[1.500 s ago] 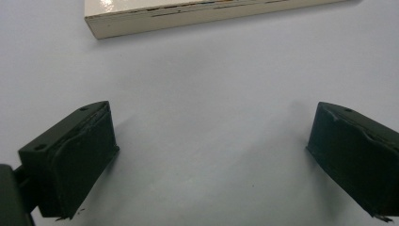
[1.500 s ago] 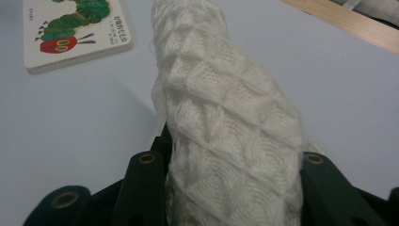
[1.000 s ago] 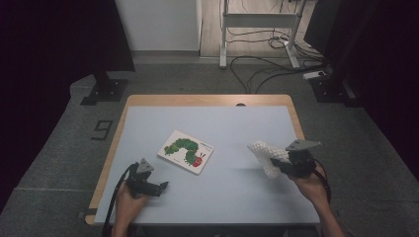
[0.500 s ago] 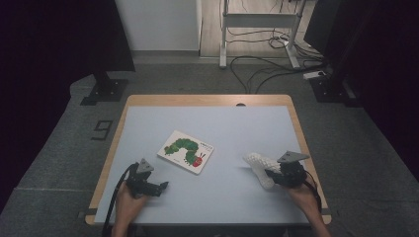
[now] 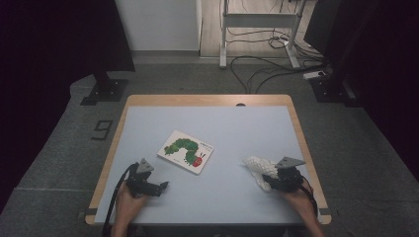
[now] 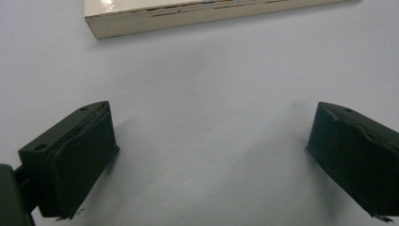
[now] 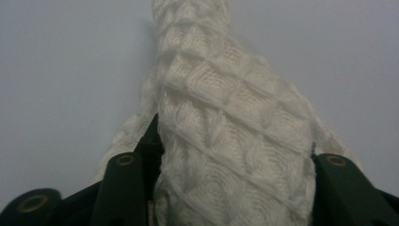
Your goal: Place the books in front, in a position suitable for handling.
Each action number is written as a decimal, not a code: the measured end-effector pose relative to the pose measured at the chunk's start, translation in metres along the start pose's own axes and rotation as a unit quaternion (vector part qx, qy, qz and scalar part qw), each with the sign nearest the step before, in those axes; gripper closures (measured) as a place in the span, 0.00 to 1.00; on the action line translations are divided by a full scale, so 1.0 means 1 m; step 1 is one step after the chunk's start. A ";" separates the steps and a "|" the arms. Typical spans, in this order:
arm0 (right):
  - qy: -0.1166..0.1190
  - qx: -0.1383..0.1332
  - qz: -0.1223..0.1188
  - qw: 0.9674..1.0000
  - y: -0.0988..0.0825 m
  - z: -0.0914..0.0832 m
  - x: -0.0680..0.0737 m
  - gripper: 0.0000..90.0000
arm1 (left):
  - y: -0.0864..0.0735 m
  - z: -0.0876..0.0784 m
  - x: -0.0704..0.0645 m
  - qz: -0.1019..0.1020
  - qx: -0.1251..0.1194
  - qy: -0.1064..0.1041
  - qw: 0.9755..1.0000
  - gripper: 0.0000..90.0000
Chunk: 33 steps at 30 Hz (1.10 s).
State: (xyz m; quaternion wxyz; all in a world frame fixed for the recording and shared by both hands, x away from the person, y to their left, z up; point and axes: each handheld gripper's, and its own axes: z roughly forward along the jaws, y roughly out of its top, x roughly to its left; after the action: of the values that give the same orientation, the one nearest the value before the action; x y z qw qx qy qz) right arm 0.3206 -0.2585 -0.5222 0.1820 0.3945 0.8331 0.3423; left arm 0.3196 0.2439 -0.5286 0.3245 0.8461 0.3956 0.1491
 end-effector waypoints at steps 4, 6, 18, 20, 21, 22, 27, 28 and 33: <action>-0.002 0.004 0.000 1.000 0.001 0.000 -0.001 0.37 | 0.000 0.000 0.000 -0.001 0.000 0.001 1.000 0.01; 0.003 0.005 0.001 1.000 0.002 -0.001 -0.002 0.28 | 0.000 0.000 0.000 -0.001 0.000 0.000 1.000 0.01; -0.015 -0.016 0.012 1.000 0.009 -0.014 -0.003 0.00 | 0.000 0.000 0.001 -0.002 0.002 -0.003 1.000 0.01; -0.019 -0.023 0.014 0.999 0.012 -0.019 -0.004 0.00 | 0.000 0.000 0.001 -0.002 0.001 -0.003 1.000 0.01; -0.020 -0.024 0.013 0.999 0.013 -0.022 -0.004 0.00 | 0.000 0.000 0.001 -0.003 0.002 -0.003 1.000 0.01; -0.022 -0.027 0.011 0.999 0.015 -0.025 -0.004 0.00 | 0.000 0.000 0.001 -0.003 0.002 -0.003 1.000 0.01; -0.029 -0.043 0.010 0.999 0.022 -0.035 -0.001 0.00 | 0.001 0.000 0.001 -0.003 0.002 -0.003 1.000 0.01; -0.027 -0.047 0.010 0.998 0.022 -0.036 0.000 0.00 | 0.001 0.000 0.001 -0.002 0.002 -0.003 1.000 0.01; -0.017 -0.059 0.007 0.998 0.026 -0.038 0.005 0.00 | 0.001 0.000 0.001 -0.001 0.003 -0.005 1.000 0.01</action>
State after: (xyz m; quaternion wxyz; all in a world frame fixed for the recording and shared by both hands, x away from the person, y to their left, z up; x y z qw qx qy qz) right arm 0.3089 -0.2591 -0.4773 0.2168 0.3946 0.8057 0.3849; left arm 0.3209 0.2442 -0.5283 0.3242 0.8473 0.3956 0.1430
